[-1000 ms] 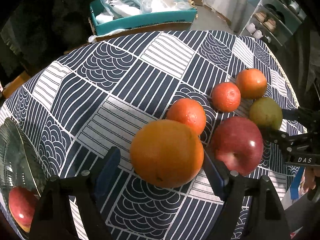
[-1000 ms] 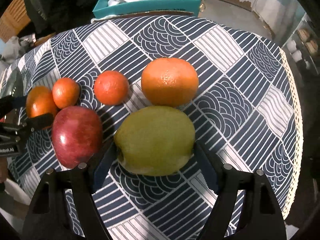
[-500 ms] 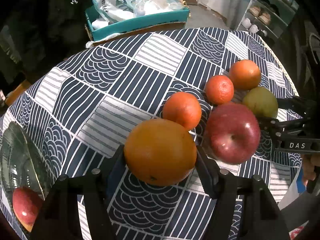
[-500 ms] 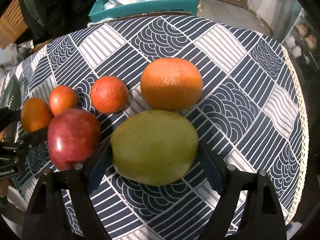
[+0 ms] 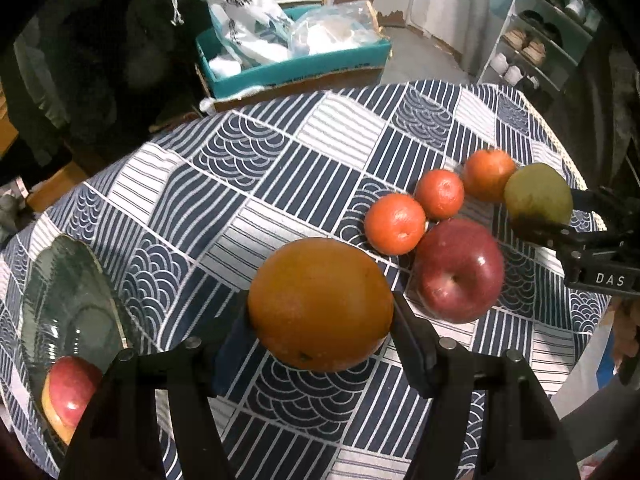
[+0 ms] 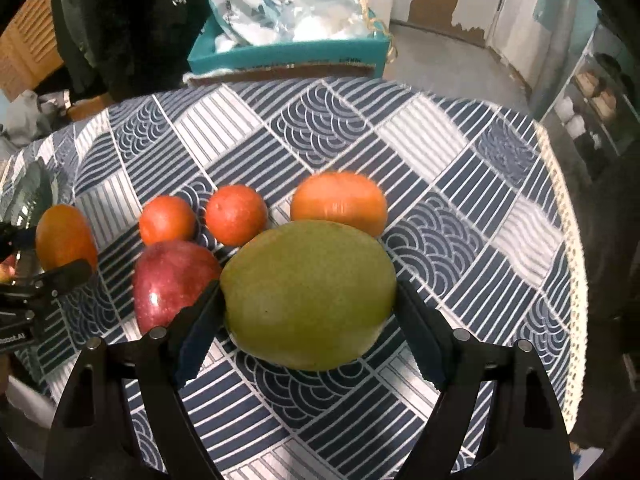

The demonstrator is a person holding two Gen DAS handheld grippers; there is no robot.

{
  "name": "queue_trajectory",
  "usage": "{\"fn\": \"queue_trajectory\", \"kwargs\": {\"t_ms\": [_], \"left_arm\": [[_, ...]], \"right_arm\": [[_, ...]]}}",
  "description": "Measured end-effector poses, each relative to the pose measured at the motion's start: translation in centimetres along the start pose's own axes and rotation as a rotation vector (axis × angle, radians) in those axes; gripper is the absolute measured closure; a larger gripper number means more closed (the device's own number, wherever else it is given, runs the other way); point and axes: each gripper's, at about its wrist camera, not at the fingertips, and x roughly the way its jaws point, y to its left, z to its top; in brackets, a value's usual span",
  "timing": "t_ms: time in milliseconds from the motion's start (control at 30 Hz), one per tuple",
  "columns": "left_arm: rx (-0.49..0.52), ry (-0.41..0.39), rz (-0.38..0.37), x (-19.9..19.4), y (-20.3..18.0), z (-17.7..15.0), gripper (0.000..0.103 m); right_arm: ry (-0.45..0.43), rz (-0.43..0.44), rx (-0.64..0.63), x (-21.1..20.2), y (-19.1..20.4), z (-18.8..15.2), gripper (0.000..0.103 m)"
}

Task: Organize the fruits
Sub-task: 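Grasp the large green pear with the right tool while the left tool grasps the orange, then carry the green pear and orange over the glass bowl with both tools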

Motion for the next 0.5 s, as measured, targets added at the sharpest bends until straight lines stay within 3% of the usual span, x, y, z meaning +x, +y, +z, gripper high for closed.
{"fn": "queue_trajectory", "kwargs": {"t_ms": [500], "left_arm": [[0.015, -0.113, 0.001, -5.9, -0.6, 0.5, 0.035]], "right_arm": [[-0.158, 0.027, -0.038, -6.5, 1.6, 1.8, 0.019]]}}
